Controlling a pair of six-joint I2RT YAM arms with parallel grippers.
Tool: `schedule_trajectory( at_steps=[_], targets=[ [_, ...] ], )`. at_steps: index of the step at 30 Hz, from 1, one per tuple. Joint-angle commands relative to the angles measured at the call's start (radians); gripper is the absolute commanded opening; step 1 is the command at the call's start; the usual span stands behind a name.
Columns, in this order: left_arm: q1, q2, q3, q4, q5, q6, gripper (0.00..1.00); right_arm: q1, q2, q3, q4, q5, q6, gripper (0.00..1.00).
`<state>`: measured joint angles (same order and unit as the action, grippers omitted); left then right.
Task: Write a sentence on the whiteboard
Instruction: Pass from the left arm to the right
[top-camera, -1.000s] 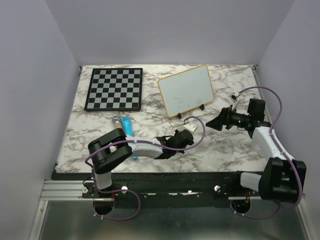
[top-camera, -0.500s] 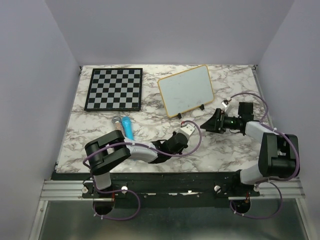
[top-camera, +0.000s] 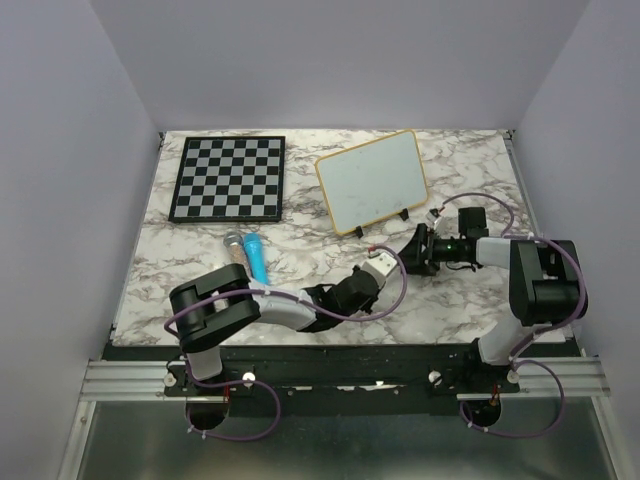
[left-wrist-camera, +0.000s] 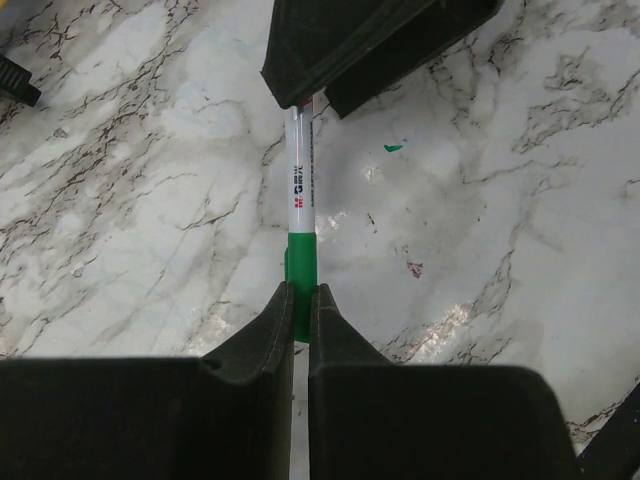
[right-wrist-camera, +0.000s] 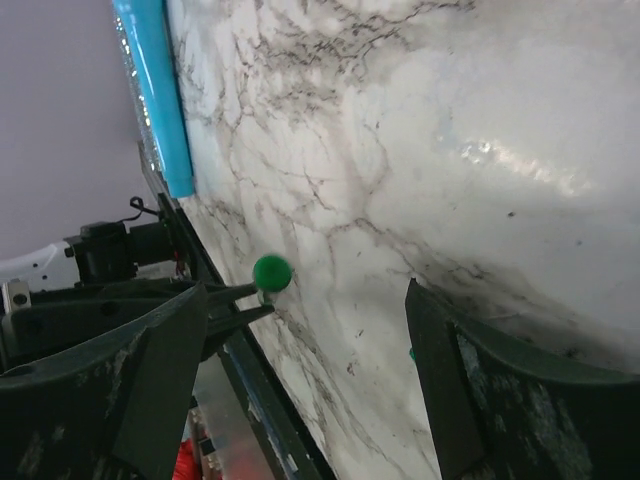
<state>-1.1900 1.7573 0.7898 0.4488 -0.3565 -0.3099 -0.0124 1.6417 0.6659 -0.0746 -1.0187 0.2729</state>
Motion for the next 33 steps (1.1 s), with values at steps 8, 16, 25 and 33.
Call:
schedule_trajectory(
  at_steps=[8,16,25,33],
  targets=[
    [-0.014,0.027,0.049,0.008,0.013,0.0,0.0,0.0,0.17,0.118,-0.001,-0.087,0.04,0.66],
    [-0.013,0.065,0.089,-0.035,-0.013,-0.011,0.0,0.0,0.17,0.126,-0.002,-0.121,0.043,0.45],
    [-0.007,0.068,0.115,-0.082,-0.022,-0.044,0.01,0.005,0.138,0.136,-0.014,-0.126,0.026,0.01],
    [0.052,-0.129,-0.106,0.08,0.155,-0.135,0.83,0.005,0.015,0.161,-0.062,-0.162,-0.072,0.01]
  ],
)
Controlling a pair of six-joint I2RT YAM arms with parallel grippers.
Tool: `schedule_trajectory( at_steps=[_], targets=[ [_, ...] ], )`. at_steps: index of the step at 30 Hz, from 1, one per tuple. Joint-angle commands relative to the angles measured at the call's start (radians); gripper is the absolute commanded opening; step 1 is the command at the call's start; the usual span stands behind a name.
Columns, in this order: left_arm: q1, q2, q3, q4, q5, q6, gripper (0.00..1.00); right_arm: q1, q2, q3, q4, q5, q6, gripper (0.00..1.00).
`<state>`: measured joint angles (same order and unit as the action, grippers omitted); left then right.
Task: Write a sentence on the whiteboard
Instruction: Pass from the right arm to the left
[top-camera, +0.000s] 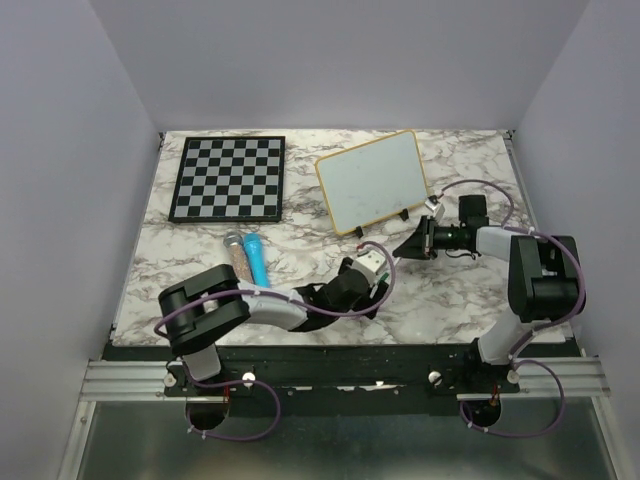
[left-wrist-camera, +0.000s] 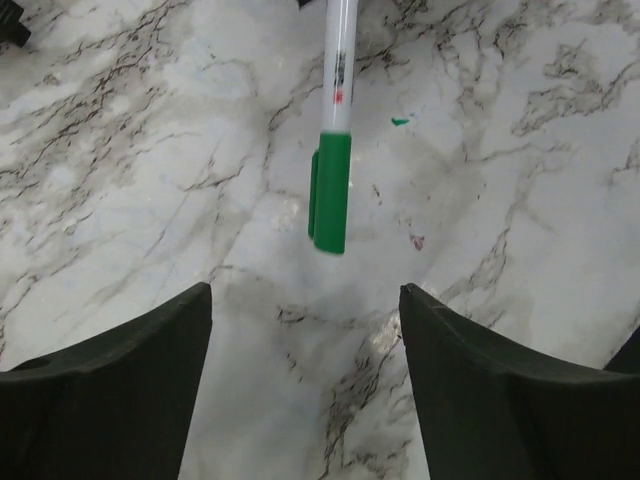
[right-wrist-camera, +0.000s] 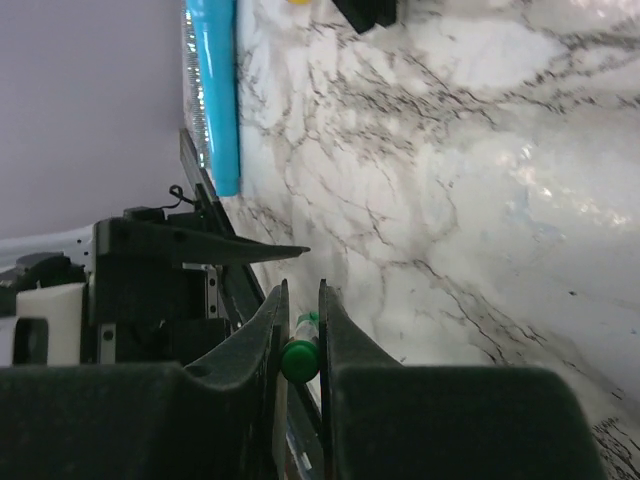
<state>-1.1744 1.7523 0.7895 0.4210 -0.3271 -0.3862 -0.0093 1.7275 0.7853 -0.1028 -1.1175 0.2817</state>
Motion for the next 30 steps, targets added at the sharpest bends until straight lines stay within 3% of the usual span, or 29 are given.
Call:
schedule_trajectory(
  at_steps=[1,5,10,19,25,27,28,29,30],
  targets=[
    [0.056,-0.138,-0.119,0.119,0.157,-0.06,0.84,0.002,-0.078,0.043,-0.044,-0.099,-0.094,0.01],
    [0.11,-0.191,-0.174,0.182,0.29,-0.065,0.84,0.003,-0.094,0.052,-0.098,-0.183,-0.191,0.02],
    [0.174,-0.206,-0.21,0.306,0.572,-0.123,0.84,0.034,-0.106,0.11,-0.242,-0.229,-0.393,0.03],
    [0.219,-0.117,-0.185,0.473,0.764,-0.221,0.72,0.129,-0.161,0.132,-0.333,-0.231,-0.522,0.03],
    [0.223,-0.073,-0.156,0.469,0.812,-0.238,0.49,0.146,-0.186,0.135,-0.353,-0.239,-0.549,0.04],
    [0.225,-0.073,-0.157,0.47,0.815,-0.24,0.37,0.147,-0.186,0.135,-0.354,-0.235,-0.55,0.04],
    [0.225,-0.076,-0.157,0.469,0.816,-0.243,0.3,0.147,-0.186,0.135,-0.354,-0.234,-0.55,0.04],
    [0.226,-0.077,-0.156,0.464,0.816,-0.244,0.13,0.146,-0.187,0.135,-0.354,-0.232,-0.552,0.04],
    [0.231,-0.082,-0.154,0.458,0.816,-0.244,0.05,0.147,-0.189,0.135,-0.354,-0.234,-0.55,0.04]
  ],
)
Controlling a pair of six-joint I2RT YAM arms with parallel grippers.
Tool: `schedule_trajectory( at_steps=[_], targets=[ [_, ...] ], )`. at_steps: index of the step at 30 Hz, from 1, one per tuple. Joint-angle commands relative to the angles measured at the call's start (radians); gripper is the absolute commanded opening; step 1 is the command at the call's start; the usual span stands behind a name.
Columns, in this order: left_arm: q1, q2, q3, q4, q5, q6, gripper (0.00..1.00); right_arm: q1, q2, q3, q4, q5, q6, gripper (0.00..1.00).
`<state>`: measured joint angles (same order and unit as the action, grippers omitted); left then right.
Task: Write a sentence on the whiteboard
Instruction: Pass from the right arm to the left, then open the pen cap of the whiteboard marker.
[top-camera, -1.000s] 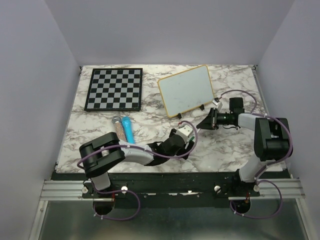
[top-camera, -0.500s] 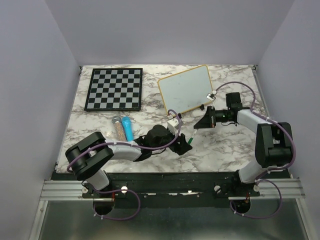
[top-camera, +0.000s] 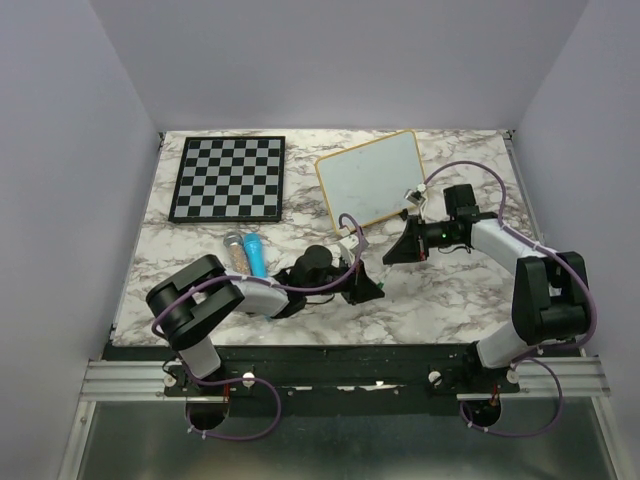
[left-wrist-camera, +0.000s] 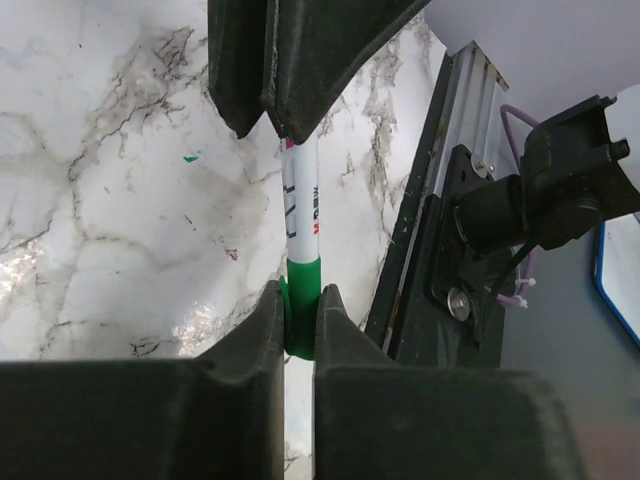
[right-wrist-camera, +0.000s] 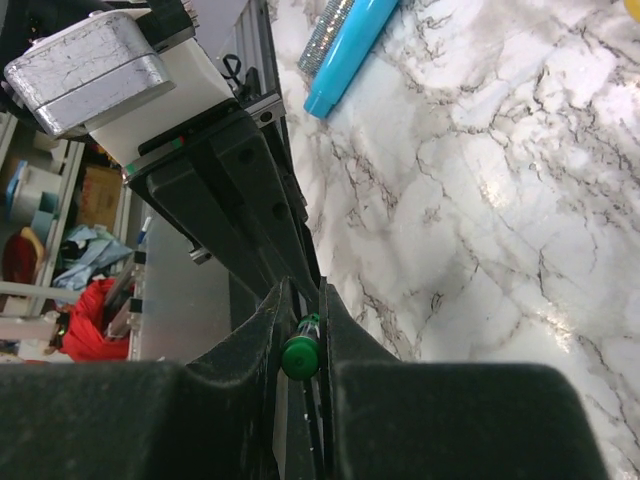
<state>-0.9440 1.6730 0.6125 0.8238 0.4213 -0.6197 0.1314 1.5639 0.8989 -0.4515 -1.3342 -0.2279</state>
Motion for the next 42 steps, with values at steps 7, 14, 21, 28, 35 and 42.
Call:
schedule_trajectory(
  at_steps=[7,14,21,28,35,42],
  targets=[
    [0.014,-0.073,0.02,-0.122,0.021,0.084,0.0,0.008,-0.102,0.046,-0.058,0.033,-0.091,0.75],
    [0.011,-0.212,0.003,-0.301,0.014,0.216,0.0,0.008,-0.24,0.034,-0.088,0.076,-0.157,0.98],
    [0.007,-0.292,0.015,-0.396,-0.003,0.296,0.0,0.065,-0.223,0.029,-0.19,0.024,-0.315,0.98],
    [0.002,-0.298,0.029,-0.379,-0.03,0.291,0.0,0.123,-0.249,0.003,-0.144,-0.065,-0.268,0.9],
    [-0.006,-0.3,-0.025,-0.212,-0.088,0.216,0.0,0.137,-0.275,-0.052,0.046,-0.059,-0.077,0.75],
    [-0.009,-0.282,-0.033,-0.155,-0.088,0.172,0.0,0.154,-0.272,-0.049,0.08,-0.059,-0.036,0.59]
  ],
)
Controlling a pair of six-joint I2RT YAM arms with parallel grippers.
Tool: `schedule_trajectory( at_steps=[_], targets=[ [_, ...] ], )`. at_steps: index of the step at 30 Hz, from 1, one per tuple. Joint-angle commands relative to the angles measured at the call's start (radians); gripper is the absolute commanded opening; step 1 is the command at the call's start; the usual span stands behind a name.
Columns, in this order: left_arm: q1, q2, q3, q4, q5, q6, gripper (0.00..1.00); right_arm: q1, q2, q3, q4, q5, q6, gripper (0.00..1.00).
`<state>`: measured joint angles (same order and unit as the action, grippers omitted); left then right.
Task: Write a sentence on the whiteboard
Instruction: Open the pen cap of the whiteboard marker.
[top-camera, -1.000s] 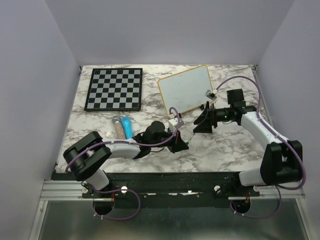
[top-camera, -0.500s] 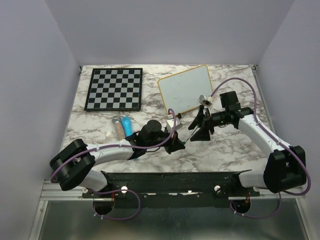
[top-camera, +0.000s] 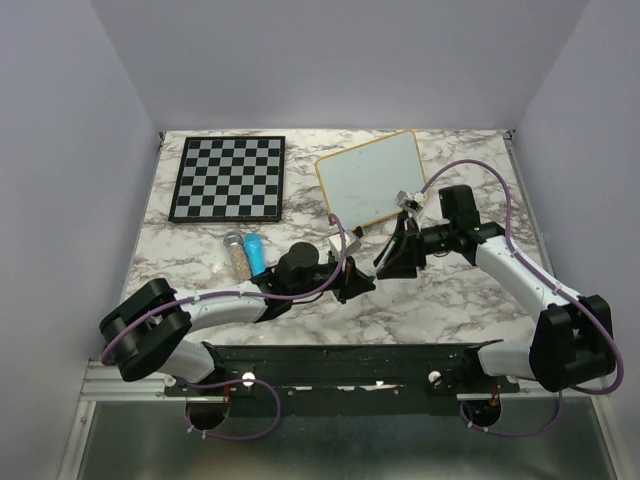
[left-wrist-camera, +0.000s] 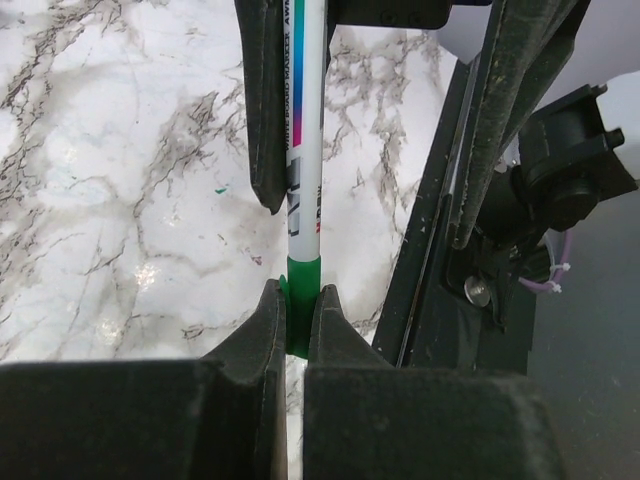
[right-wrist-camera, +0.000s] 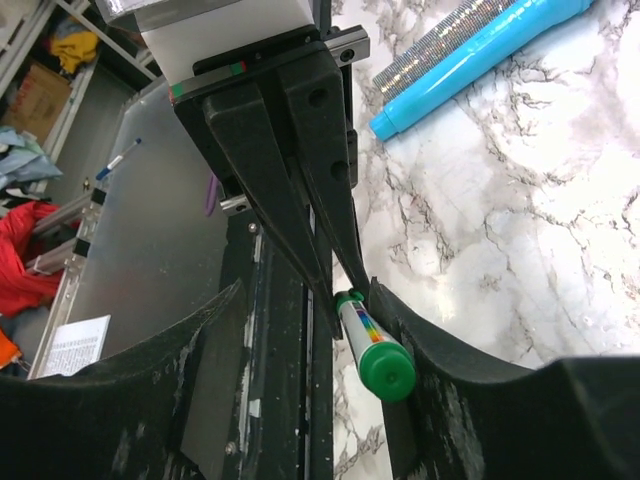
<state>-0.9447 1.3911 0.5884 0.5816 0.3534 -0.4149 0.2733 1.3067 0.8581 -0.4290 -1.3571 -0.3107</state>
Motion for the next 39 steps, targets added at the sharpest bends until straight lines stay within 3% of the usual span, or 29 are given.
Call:
schedule_trajectory(
  at_steps=[1,15,29,32,36,39],
  targets=[
    [-0.011,0.005,-0.007,0.093,-0.021,-0.039,0.0,0.012,-0.015,-0.01,0.065,-0.036,0.065,0.58],
    [-0.016,0.046,-0.024,0.181,-0.014,-0.107,0.0,0.012,-0.023,-0.004,0.084,-0.013,0.082,0.28],
    [-0.016,0.057,-0.039,0.182,0.001,-0.087,0.0,0.009,-0.009,0.01,0.085,-0.085,0.125,0.3],
    [-0.016,0.066,-0.038,0.184,0.004,-0.085,0.0,0.01,-0.007,0.01,0.087,-0.083,0.13,0.25],
    [-0.016,0.074,-0.038,0.184,0.009,-0.081,0.0,0.012,-0.006,0.015,0.088,-0.089,0.137,0.01],
    [-0.016,0.08,-0.047,0.196,0.012,-0.078,0.0,0.01,-0.009,0.024,0.088,-0.085,0.15,0.01]
  ],
)
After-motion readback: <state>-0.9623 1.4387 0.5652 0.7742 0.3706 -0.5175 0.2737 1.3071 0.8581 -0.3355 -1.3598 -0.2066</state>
